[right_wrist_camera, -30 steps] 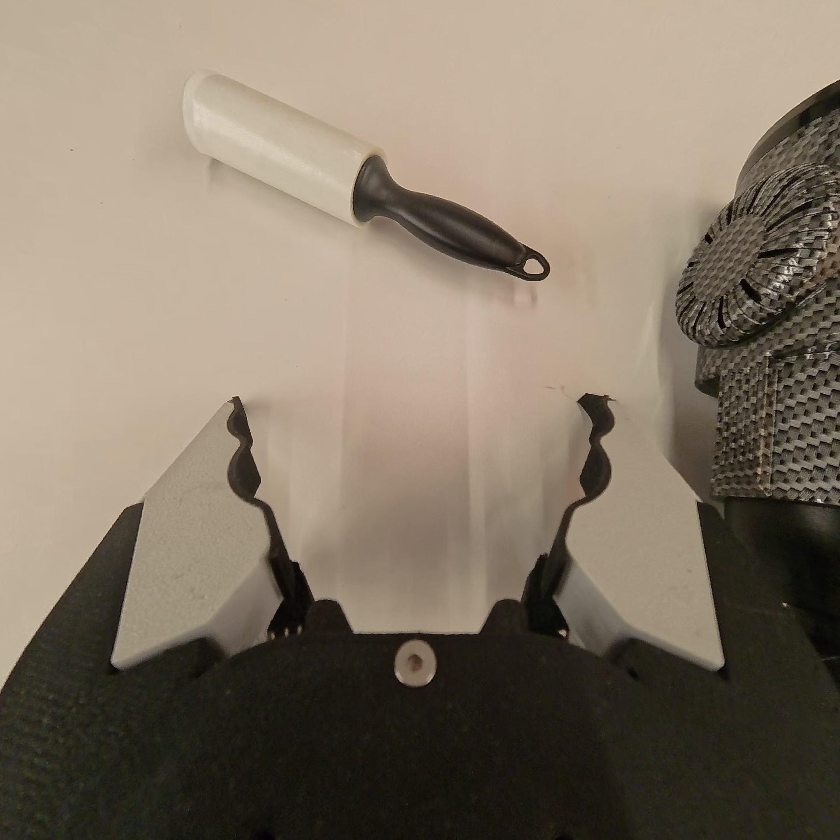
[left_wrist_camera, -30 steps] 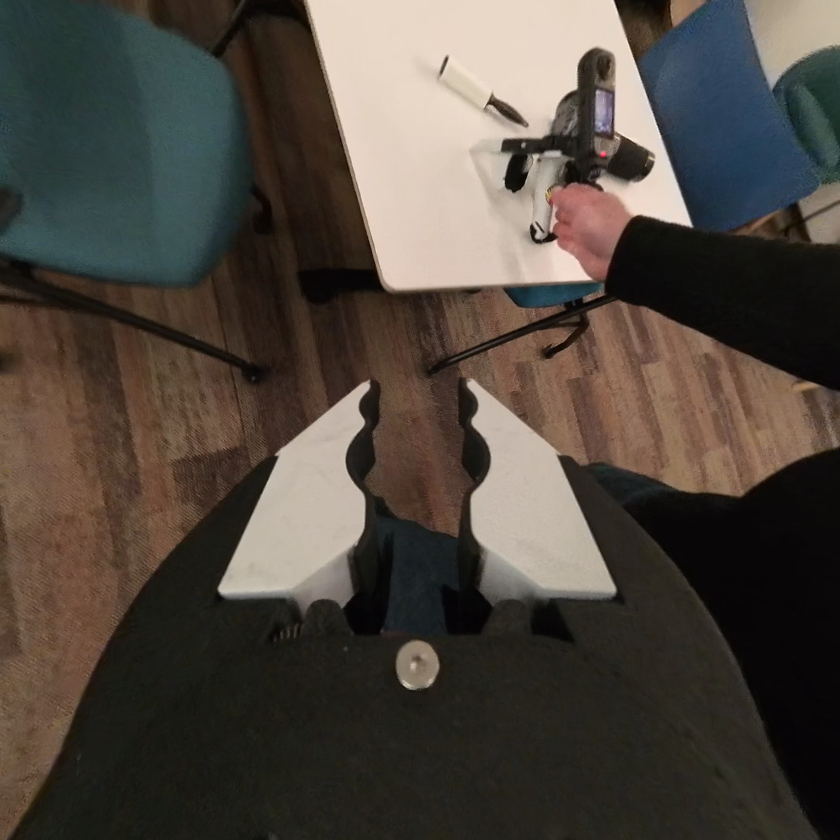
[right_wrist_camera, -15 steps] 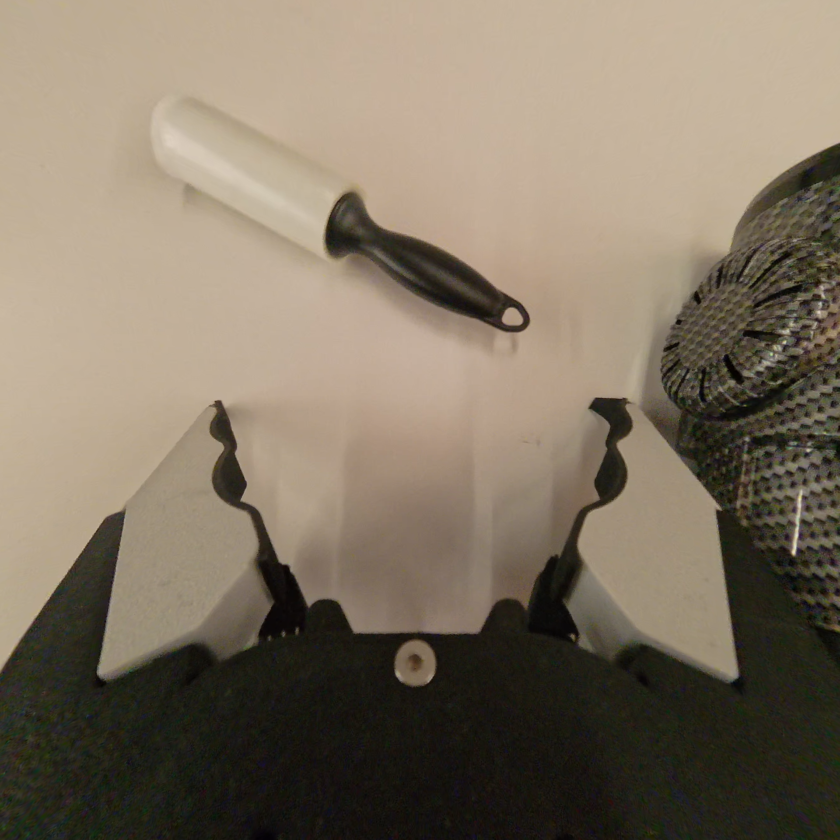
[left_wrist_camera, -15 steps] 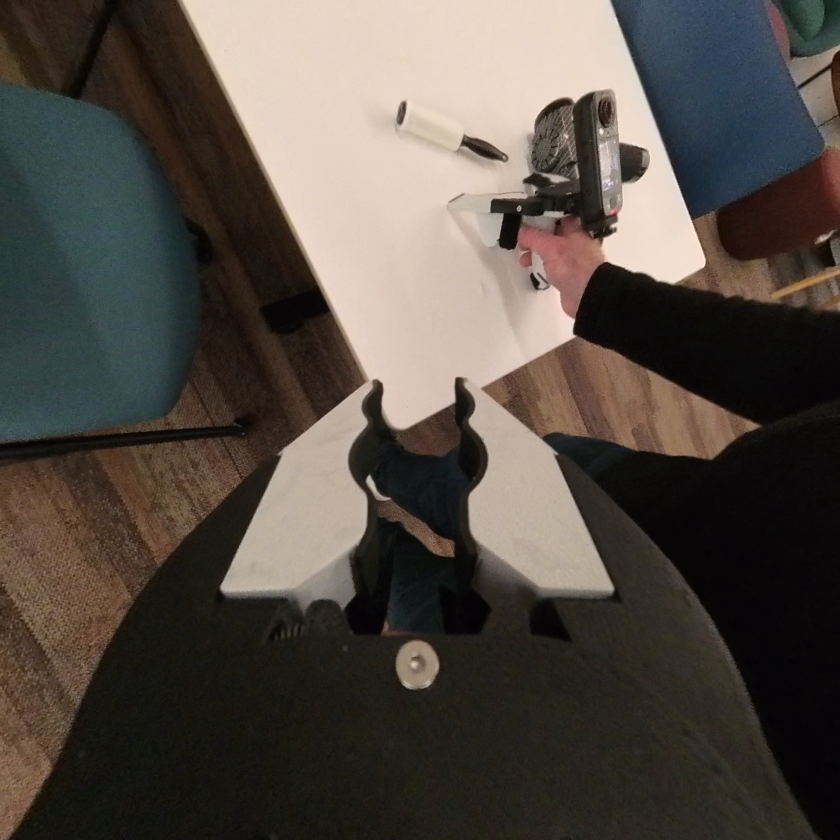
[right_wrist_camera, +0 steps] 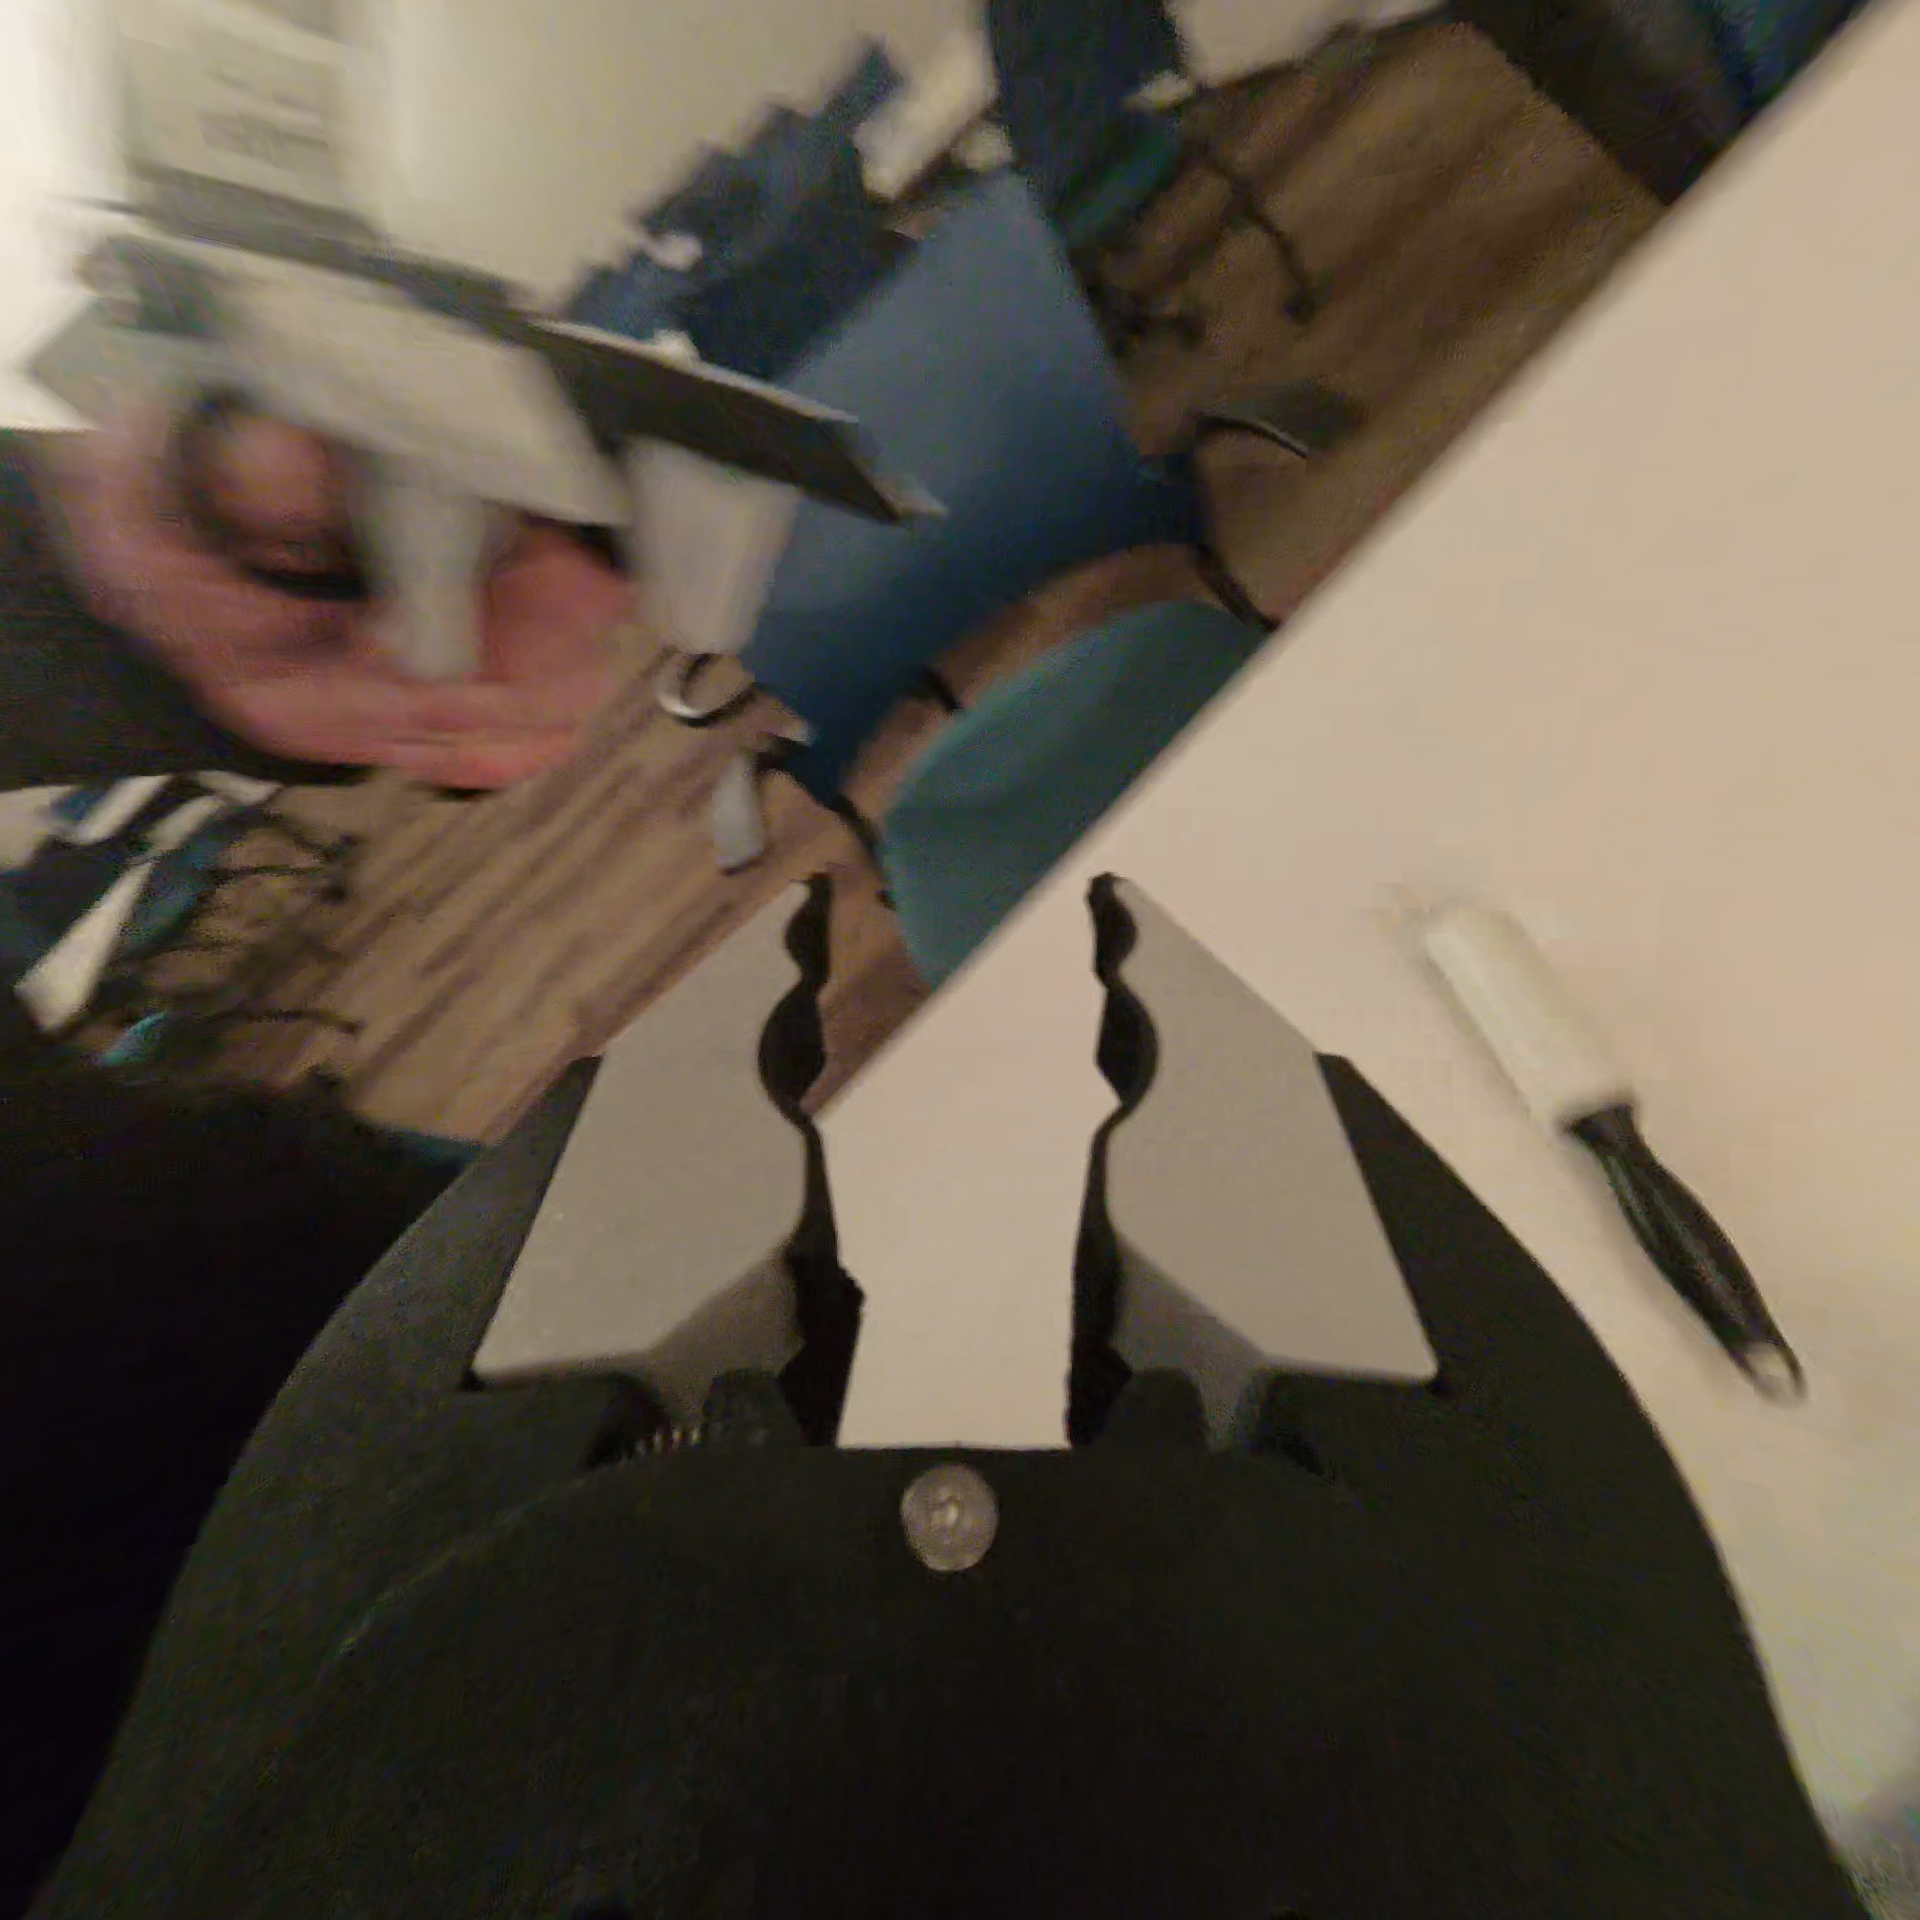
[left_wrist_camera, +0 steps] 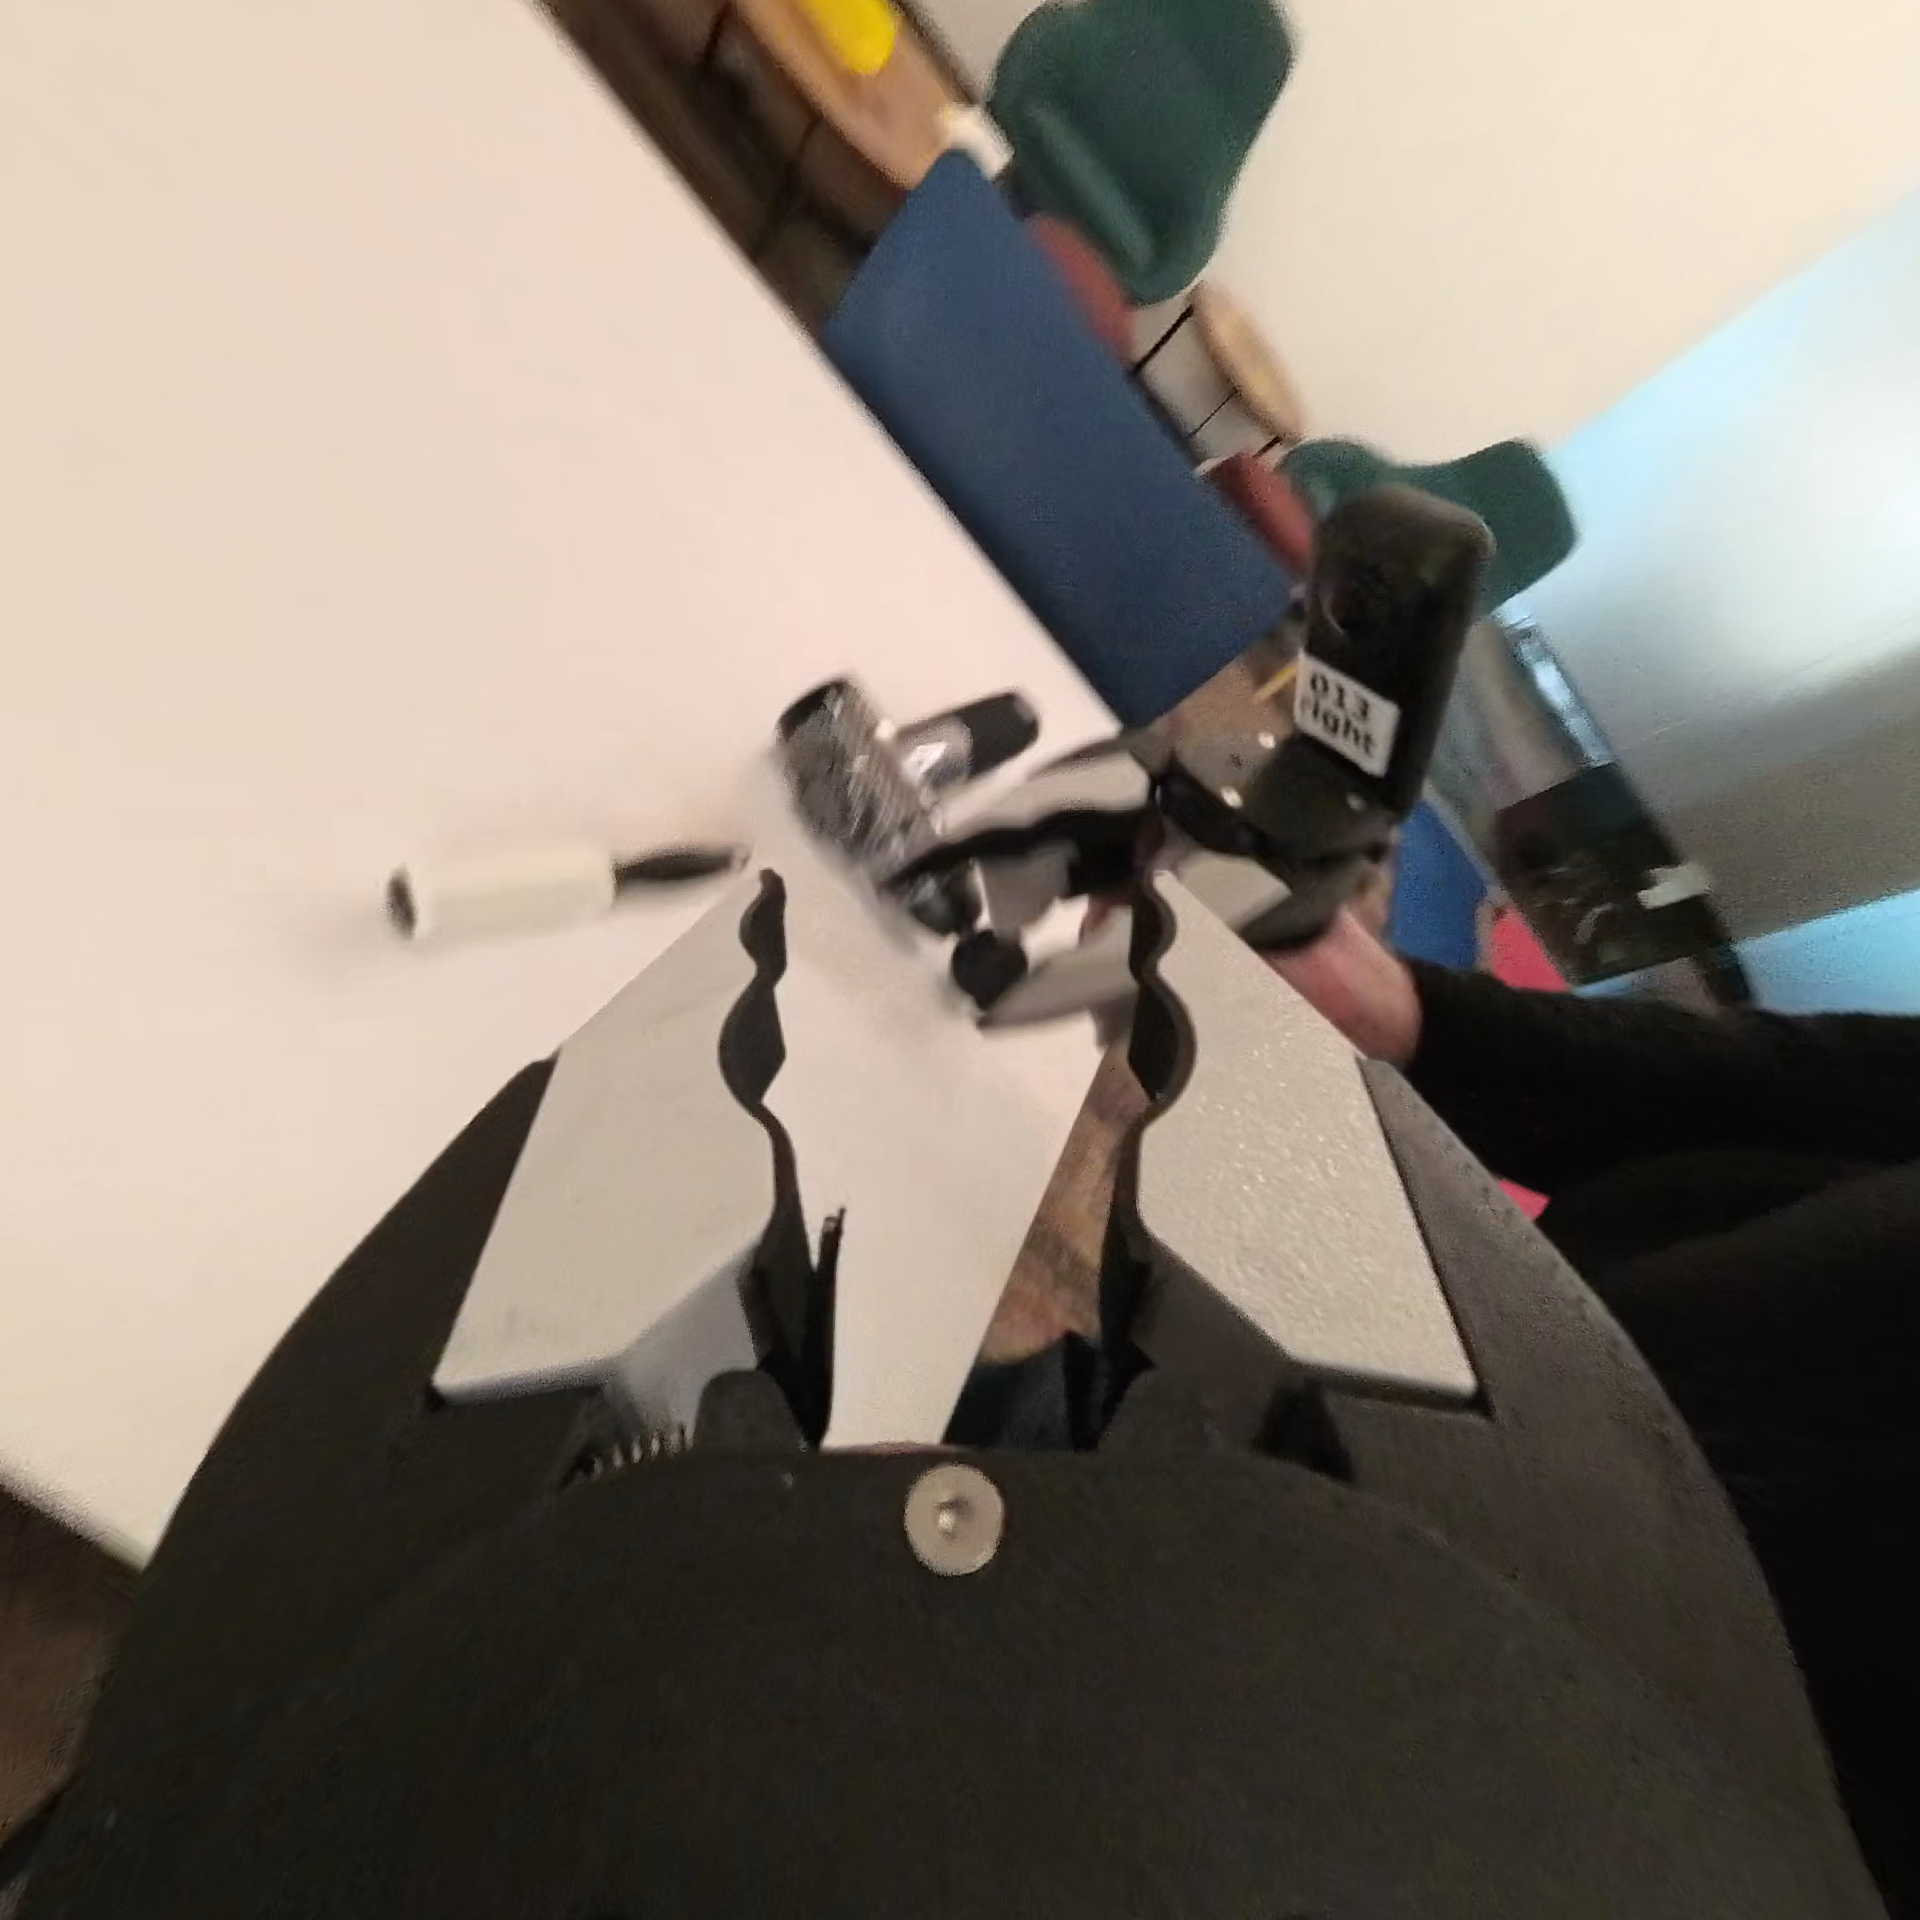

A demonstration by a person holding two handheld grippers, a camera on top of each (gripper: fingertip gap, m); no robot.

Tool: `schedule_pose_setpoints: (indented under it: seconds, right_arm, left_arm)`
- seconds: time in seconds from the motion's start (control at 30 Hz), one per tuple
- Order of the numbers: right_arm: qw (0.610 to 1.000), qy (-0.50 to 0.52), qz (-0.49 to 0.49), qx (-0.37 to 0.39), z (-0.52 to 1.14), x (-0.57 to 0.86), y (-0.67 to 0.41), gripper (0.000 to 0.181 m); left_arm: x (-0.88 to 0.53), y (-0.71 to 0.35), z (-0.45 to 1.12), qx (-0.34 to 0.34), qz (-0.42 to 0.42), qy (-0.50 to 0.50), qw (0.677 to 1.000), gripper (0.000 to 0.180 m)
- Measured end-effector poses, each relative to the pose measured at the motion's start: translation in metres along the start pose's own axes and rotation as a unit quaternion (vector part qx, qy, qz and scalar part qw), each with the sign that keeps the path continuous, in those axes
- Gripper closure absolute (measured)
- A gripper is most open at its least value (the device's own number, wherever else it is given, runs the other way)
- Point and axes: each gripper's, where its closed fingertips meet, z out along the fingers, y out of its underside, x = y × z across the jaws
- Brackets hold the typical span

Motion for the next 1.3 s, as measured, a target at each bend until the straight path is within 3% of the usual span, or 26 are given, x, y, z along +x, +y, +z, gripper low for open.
schedule_pose_setpoints:
  seconds: [0.13, 0.27, 0.33, 0.43, 0.73, 0.87, 0.97, 1.1, 1.3]
  right_arm:
    - [0.997, -0.061, -0.051, 0.012, -0.011, -0.056, -0.061, 0.180]
    - [0.994, -0.028, -0.101, 0.043, 0.002, -0.082, -0.103, 0.181]
    - [0.993, 0.007, -0.119, 0.022, 0.017, -0.086, -0.108, 0.181]
    - [0.990, 0.044, -0.122, 0.051, 0.032, -0.095, -0.127, 0.181]
    - [0.996, -0.038, 0.004, 0.077, 0.075, -0.099, -0.113, 0.181]
    - [0.996, 0.086, 0.002, 0.001, 0.075, -0.019, -0.041, 0.146]
    - [0.981, 0.176, -0.006, -0.084, 0.046, 0.058, 0.011, 0.124]
    - [0.947, 0.238, -0.084, -0.197, 0.024, 0.143, 0.059, 0.129]
    - [0.915, 0.235, -0.122, -0.304, 0.024, 0.203, 0.103, 0.141]
  left_arm:
    - [0.013, -0.056, 0.014, 0.034, 0.005, 0.069, 0.997, 0.107]
    - [0.053, -0.070, 0.016, 0.041, 0.013, 0.149, 0.988, 0.112]
    - [0.075, -0.084, 0.007, 0.055, -0.007, 0.210, 0.976, 0.130]
    - [0.076, -0.100, -0.012, 0.049, 0.016, 0.234, 0.971, 0.151]
    - [0.039, -0.073, -0.027, -0.036, -0.012, 0.256, 0.966, 0.151]
    - [-0.016, -0.075, -0.030, -0.017, 0.009, 0.192, 0.981, 0.138]
    - [-0.045, -0.057, -0.049, -0.049, 0.039, 0.168, 0.984, 0.149]
    - [-0.087, -0.027, -0.068, -0.073, 0.052, 0.091, 0.992, 0.165]
    - [-0.110, -0.006, -0.093, -0.060, 0.000, 0.047, 0.997, 0.162]
